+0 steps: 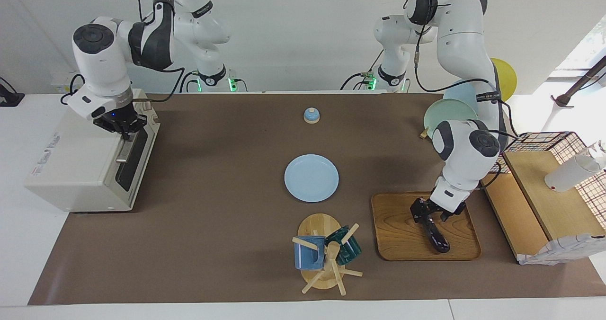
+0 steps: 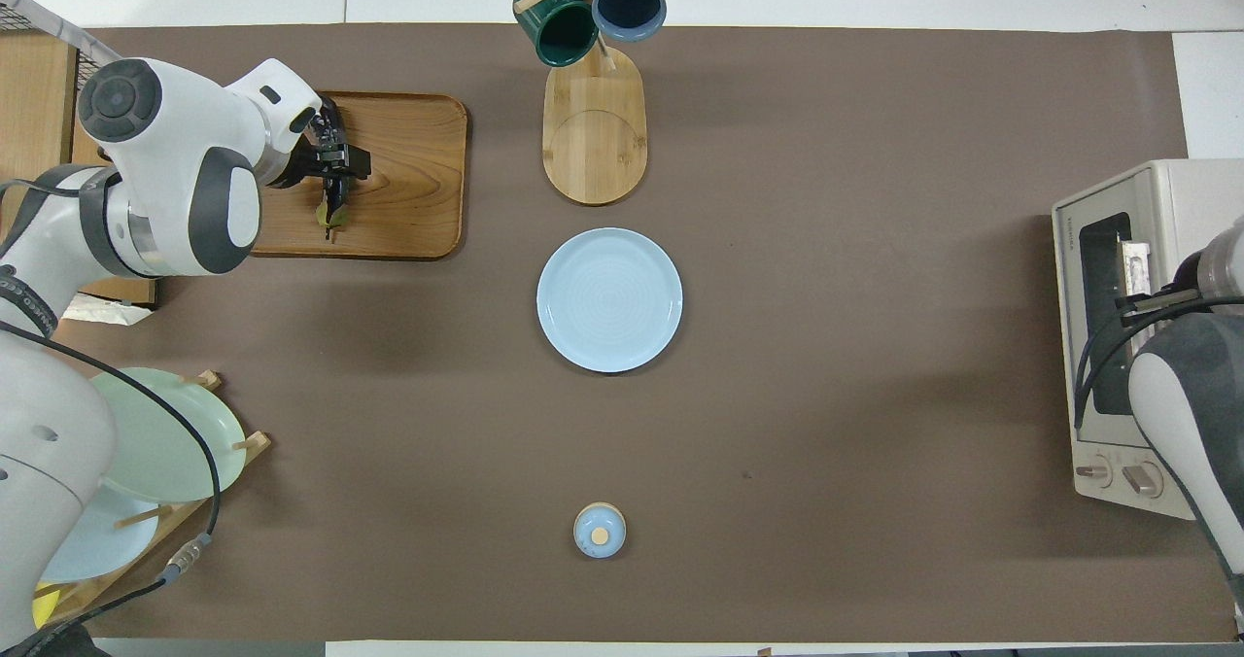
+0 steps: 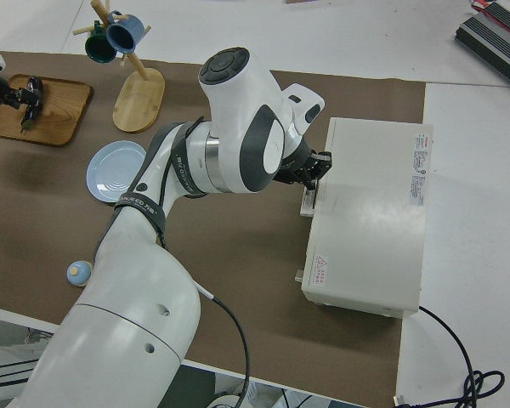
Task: Put eggplant into oven
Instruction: 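Reach the left gripper to the purple eggplant on the wooden tray, then lift the eggplant with the left gripper while the right gripper reaches the oven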
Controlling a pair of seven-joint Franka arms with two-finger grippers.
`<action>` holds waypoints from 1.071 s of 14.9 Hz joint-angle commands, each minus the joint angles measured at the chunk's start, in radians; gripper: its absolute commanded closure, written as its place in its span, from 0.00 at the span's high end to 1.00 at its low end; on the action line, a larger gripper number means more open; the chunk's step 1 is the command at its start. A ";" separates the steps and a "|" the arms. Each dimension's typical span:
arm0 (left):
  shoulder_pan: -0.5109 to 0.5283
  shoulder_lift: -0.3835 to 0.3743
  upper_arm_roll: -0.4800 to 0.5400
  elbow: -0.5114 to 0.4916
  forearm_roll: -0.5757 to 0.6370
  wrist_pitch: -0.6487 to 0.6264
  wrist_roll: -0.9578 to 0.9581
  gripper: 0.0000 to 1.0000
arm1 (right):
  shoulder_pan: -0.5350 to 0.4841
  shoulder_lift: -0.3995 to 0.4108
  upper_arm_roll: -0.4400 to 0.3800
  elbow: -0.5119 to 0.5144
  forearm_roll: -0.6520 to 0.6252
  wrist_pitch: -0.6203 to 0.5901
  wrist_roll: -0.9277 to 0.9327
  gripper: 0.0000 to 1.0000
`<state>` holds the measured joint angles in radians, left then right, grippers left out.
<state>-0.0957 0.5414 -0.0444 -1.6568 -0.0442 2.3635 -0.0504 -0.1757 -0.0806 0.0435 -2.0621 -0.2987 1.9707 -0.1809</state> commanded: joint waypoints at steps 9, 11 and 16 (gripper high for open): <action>-0.007 0.003 0.006 -0.021 0.020 0.028 0.007 0.23 | 0.082 0.060 0.015 -0.081 0.056 0.128 0.165 0.00; -0.004 0.002 0.005 -0.003 0.018 0.002 0.021 0.00 | 0.087 0.102 0.015 -0.090 0.088 0.186 0.170 0.00; -0.035 -0.116 0.001 0.005 0.006 -0.166 -0.052 0.00 | 0.134 0.122 0.018 -0.158 0.118 0.309 0.224 0.00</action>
<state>-0.1069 0.5139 -0.0527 -1.6356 -0.0441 2.2970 -0.0578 -0.0295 0.0301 0.0753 -2.2039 -0.1599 2.2281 0.0254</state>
